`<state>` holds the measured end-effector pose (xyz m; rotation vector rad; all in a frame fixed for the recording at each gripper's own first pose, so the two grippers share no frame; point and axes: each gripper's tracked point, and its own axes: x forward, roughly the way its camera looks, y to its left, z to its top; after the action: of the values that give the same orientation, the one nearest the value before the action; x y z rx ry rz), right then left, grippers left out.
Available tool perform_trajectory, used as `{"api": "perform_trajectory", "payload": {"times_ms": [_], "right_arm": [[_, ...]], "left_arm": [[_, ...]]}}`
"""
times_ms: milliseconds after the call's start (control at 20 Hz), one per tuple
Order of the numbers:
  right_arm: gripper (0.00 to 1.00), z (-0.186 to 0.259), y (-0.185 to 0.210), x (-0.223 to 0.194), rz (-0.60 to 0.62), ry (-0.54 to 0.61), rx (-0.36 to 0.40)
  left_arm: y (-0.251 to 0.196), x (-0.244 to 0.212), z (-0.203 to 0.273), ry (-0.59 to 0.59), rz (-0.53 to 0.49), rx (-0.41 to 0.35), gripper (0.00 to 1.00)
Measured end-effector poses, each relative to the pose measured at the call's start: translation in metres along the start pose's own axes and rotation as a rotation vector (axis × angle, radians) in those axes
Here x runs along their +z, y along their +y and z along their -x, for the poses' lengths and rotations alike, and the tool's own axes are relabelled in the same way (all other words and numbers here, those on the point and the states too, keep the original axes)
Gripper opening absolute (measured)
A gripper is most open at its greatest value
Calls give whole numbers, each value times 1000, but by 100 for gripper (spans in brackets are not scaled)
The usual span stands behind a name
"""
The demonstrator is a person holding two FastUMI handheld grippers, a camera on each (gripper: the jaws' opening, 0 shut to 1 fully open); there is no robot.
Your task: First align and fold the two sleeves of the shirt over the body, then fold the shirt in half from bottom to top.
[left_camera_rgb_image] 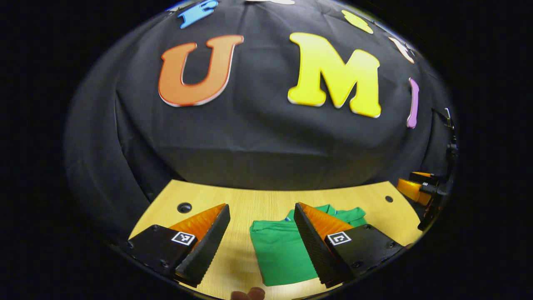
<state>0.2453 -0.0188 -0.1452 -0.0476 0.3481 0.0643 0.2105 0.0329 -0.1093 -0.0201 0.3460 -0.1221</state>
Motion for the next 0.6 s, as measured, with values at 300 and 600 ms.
{"api": "perform_trajectory", "payload": {"times_ms": [300,600], "right_arm": [[95,146,32,66,7,-173,1],[93,247,37,80,-65,-292,-53]], "left_arm": [[-32,90,153,-247,-8,23,100],[-57,102,256,-357,10,11,98]]}}
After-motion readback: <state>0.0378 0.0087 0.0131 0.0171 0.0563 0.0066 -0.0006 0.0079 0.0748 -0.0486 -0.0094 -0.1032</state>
